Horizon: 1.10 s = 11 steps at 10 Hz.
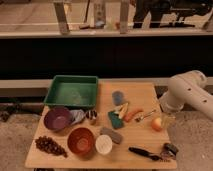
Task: Place apple in red bowl
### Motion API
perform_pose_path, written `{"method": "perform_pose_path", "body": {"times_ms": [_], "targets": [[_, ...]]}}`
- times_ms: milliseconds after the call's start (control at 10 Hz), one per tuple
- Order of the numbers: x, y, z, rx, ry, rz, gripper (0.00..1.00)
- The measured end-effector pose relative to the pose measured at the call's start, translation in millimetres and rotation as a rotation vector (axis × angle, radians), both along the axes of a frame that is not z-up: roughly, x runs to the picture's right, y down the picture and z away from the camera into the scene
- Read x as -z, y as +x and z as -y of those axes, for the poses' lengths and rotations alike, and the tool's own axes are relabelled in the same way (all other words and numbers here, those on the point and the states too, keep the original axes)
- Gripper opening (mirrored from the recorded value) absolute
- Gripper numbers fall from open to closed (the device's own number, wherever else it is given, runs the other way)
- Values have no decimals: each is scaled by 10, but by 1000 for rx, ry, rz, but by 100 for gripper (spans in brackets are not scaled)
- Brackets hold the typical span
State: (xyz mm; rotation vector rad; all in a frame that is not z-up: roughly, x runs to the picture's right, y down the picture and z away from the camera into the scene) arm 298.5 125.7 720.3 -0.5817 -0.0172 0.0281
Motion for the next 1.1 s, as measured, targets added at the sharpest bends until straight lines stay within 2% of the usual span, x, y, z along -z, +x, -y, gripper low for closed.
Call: {"method": "perform_pose_path", "body": {"times_ms": [200, 600, 1100], "targets": [[-189, 41, -158, 3, -12, 17, 80], [-265, 86, -206, 9, -22, 33, 80], [-453, 131, -314, 43, -36, 56, 80]]}}
